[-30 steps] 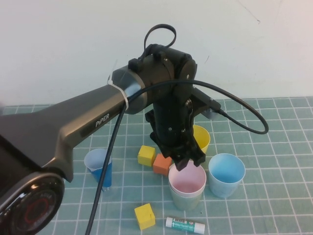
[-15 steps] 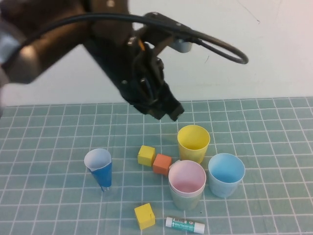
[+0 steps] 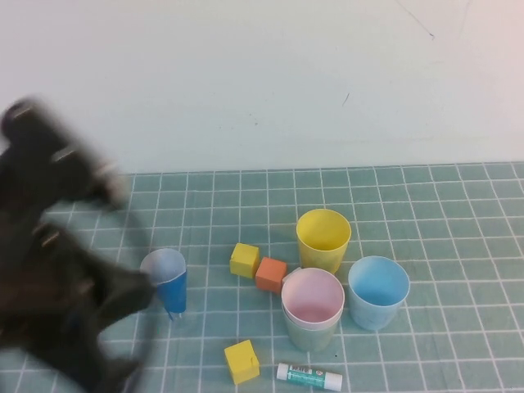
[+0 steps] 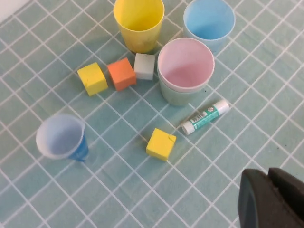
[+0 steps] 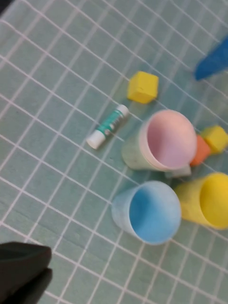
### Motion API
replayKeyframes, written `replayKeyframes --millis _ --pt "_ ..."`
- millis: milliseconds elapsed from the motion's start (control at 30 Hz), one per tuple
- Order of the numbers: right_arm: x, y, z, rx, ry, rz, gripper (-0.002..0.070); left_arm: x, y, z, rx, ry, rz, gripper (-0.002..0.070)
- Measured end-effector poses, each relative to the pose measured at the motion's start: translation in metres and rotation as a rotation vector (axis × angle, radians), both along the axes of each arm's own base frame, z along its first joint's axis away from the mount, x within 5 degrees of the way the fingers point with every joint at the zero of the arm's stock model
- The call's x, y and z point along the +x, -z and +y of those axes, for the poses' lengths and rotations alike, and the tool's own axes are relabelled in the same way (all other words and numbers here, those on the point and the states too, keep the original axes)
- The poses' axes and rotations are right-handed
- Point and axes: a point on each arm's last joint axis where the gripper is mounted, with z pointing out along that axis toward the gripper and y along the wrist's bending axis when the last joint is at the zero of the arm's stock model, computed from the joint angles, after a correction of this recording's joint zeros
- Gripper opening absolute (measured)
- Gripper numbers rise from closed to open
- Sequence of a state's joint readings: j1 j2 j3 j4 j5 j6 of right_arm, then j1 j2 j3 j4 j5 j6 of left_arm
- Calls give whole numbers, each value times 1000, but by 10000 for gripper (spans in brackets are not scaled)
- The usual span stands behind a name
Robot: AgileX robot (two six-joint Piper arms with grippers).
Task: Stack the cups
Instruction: Pick up the yellow cup
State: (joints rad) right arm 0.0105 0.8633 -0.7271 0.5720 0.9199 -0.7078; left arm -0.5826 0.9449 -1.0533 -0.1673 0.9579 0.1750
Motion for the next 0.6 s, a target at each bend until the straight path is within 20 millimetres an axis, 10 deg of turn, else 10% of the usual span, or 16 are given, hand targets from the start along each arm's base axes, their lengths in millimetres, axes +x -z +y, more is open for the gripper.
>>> replayKeyframes --millis 267,600 --pt "66 -31 15 -75 -185 88 -3 -61 36 44 -207 -130 -133 1" --pt "141 -31 86 -369 -359 160 -3 -68 54 53 -182 -175 -109 1"
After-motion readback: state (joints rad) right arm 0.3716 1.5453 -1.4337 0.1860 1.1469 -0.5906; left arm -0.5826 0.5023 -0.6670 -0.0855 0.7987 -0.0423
